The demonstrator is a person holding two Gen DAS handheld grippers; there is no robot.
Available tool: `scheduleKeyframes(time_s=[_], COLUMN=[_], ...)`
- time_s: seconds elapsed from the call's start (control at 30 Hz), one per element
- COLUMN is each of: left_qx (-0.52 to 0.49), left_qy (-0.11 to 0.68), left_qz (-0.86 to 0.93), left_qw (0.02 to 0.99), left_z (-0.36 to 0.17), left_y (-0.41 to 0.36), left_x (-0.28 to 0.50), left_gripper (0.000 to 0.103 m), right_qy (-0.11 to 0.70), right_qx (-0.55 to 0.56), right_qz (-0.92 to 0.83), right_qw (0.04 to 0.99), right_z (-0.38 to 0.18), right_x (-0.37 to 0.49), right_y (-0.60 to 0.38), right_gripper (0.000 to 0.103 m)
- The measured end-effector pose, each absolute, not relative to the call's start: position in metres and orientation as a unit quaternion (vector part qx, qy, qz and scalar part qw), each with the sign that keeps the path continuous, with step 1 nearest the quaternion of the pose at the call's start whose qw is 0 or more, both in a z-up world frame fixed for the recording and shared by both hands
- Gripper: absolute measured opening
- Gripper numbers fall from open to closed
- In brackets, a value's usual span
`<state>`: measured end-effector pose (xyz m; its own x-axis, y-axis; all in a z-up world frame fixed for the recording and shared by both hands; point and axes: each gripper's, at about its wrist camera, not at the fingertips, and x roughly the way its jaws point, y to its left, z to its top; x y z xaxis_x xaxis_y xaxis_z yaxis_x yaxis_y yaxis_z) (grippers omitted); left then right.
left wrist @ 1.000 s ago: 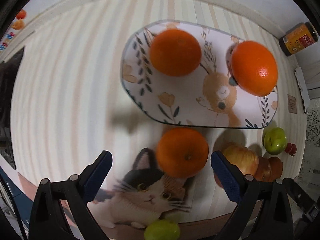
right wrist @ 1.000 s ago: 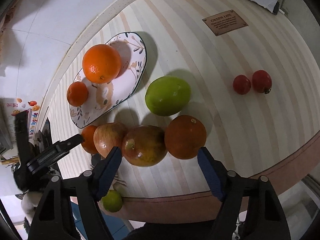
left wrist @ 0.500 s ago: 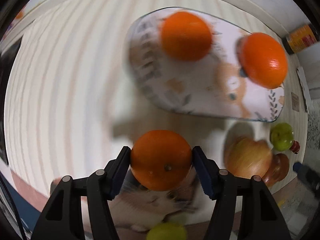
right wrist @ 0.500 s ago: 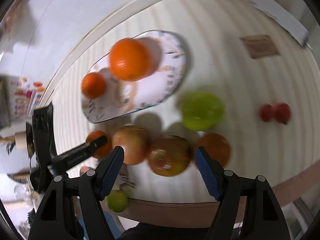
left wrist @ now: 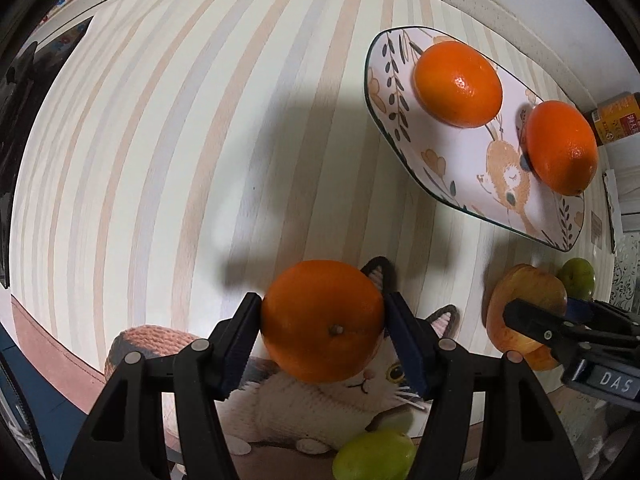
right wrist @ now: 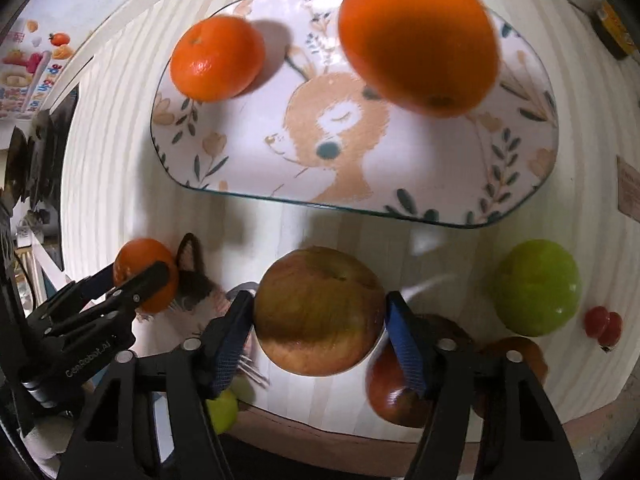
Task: Organize fruits
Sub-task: 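Grasp another tangerine with the left tool while the right tool grasps a red-yellow apple, then place the tangerine on the plate with the left tool while the right tool places the apple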
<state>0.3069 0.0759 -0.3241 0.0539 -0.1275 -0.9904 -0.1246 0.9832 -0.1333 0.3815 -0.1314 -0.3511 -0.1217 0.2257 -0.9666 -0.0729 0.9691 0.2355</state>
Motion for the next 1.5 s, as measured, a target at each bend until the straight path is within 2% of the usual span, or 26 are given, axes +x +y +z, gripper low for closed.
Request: scheduleKeyframes(time_s=[0.13,0.3,0.53,0.67,0.97,1.1,1.5], left_qx=[-0.091,-0.091,-0.103,-0.086,-0.043,-0.052,-0.053], left_qy=[0.689,0.687,0.65,0.634,0.658,0.668,0.68], left_qz=[-0.005,-0.012,-0.059,-0.083,-0.076,-0.071,-0.059], left_qw=[0.719,0.721,0.75,0.764,0.748,0.739,0.729], left_z=[-0.322,-0.312,-0.254,-0.235,-0.275,-0.285,-0.297], left_y=[0.075,0.072,0.048,0.021,-0.023,-0.027,-0.03], left_x=[0.311,0.317,0.343,0.368,0.407,0.412,0.416], left_gripper=[0.061,0.06,0.06,0.06,0.061,0.061,0.062], right_qy=[0.731,0.71,0.658,0.628,0.632,0.641,0.656], right_qx=[0.044,0.09,0.178,0.211,0.189,0.175,0.149], right_qz=[0.111,0.12,0.104,0.059,-0.018,-0.025,0.005], right_qw=[0.672,0.688,0.724,0.747,0.752,0.747,0.74], right_z=[-0.347,-0.326,-0.275,-0.259,-0.288,-0.312,-0.335], right_x=[0.376,0.363,0.375,0.41,0.495,0.503,0.509], right_y=[-0.129,-0.141,-0.202,-0.254,-0.299,-0.278,-0.24], right_gripper=[0.068,0.068,0.067,0.068,0.068,0.068,0.068])
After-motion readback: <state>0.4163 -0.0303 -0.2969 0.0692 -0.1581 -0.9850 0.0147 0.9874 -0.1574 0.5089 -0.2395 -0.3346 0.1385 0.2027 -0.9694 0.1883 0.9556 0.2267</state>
